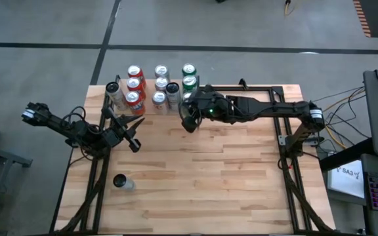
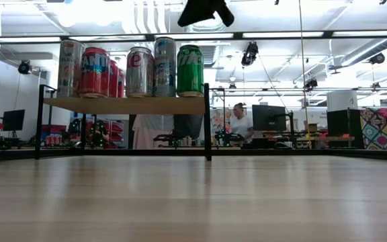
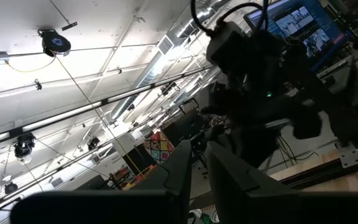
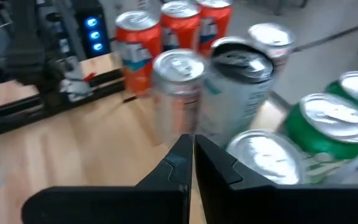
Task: Place canned beverage on shelf
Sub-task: Put the green soda can aligned with the other green soda cans on the shelf, then adjust the white and blue soda can on the shelf
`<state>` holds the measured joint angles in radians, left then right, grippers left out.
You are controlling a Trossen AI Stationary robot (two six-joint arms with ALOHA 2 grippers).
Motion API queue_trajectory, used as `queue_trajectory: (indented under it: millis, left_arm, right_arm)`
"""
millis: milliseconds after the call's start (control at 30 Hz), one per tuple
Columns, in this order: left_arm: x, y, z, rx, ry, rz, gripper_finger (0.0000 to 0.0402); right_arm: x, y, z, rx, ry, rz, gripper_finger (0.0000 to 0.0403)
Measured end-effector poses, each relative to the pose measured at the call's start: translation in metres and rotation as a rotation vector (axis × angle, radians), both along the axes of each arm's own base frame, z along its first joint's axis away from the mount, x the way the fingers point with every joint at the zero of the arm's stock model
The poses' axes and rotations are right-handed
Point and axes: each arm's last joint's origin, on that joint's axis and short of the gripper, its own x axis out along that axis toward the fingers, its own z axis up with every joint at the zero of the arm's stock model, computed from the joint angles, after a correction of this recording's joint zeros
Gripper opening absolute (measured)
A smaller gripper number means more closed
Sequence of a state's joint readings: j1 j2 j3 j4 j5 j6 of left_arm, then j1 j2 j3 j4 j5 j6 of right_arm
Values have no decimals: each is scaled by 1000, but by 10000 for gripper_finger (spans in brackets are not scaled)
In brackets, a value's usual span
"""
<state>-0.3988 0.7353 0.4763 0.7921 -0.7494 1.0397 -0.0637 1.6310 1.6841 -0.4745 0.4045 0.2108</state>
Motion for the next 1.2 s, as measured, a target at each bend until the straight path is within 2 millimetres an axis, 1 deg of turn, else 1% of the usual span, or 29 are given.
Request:
queue_trajectory:
  millis: [100,200,300,400,633,800,1000,1100,1200]
  left_arm:
    - [0,0,0,0,0,0,36]
    - [0,0,0,0,0,0,36]
    - [0,0,0,0,0,0,36]
    - [0,0,0,0,0,0,36]
    - [0,0,0,0,0,-1,36]
    - [0,0,-1,5,8,1,36]
    - [0,0,-1,8,13,10,36]
    - [0,0,-1,9,16,16,36]
    - [0,0,-1,6,16,20,36]
  right_arm:
    - [0,7,-1,26,2,32,9]
    - [1,9,-5,53,18,35,9]
    - [3,9,-15,88,68,13,9]
    - [3,7,-25,108,124,-7,9]
    - [2,-5,-32,86,172,-112,9]
    - [1,-11,-32,70,166,-145,9]
    - [0,-11,-31,70,165,-146,9]
    - [0,-9,-26,88,151,-115,9]
    - [1,-4,-14,89,121,-72,9]
